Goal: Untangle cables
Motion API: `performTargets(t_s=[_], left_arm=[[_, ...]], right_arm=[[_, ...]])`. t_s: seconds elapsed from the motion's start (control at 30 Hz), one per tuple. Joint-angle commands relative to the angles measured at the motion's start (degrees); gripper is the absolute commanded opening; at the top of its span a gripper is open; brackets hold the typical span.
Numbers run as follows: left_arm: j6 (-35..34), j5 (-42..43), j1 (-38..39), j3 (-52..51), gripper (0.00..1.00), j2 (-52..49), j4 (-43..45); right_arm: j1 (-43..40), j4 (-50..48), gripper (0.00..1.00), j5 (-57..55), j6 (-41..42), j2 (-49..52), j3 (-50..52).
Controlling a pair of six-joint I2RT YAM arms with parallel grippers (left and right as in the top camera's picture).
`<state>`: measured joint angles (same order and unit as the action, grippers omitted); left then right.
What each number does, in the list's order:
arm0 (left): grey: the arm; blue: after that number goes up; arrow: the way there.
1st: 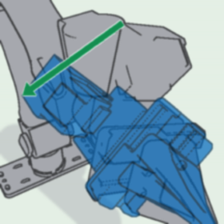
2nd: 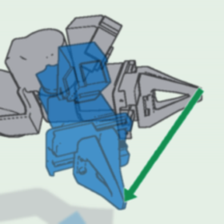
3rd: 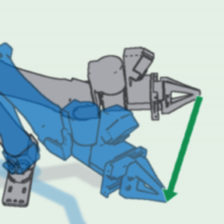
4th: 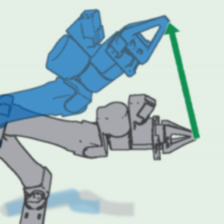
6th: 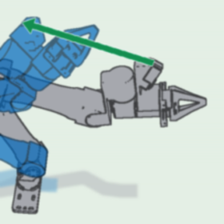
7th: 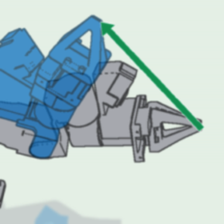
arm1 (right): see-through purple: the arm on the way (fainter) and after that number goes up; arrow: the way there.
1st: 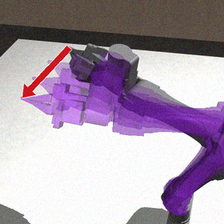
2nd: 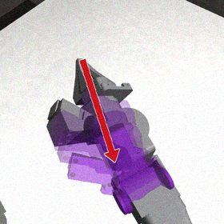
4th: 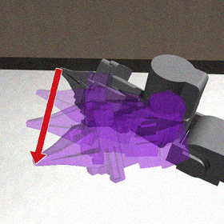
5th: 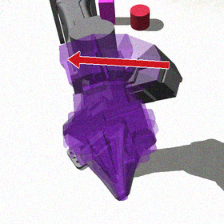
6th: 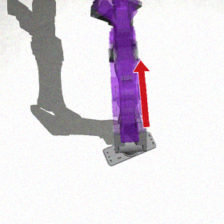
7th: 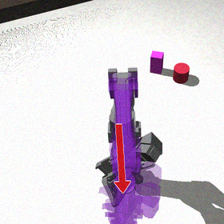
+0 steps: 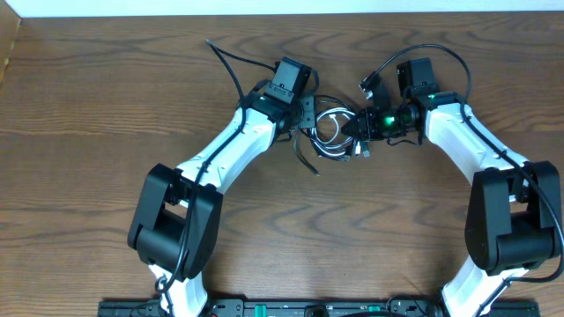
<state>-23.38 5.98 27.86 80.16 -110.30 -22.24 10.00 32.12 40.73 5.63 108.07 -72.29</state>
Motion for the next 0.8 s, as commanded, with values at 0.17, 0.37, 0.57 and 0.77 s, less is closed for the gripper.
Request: performTargets(t_s=[0.17, 0.37, 0.57, 0.77], left_arm=[[-0.72, 2.84, -0.11, 0.20, 0.52, -0.87, -5.11], [-0.72, 3.65, -0.11, 0.20, 0.52, -0.87, -5.60], [-0.68, 5.44, -0.11, 0.20, 0.52, -0.87, -5.57], [11.26, 28.52, -0.17, 0.20, 0.51, -0.87, -0.37]], right_arm=[[-0.68, -2.49, 0.01, 22.38, -9.66, 0.24, 0.07], [-3.30, -9.99, 0.01, 48.48, -10.43, 0.24, 0.07], [-4.83, -11.17, 0.03, 48.76, -6.71, 0.24, 0.04], [-4.83, -11.13, 0.11, 47.23, -5.22, 0.24, 0.04]])
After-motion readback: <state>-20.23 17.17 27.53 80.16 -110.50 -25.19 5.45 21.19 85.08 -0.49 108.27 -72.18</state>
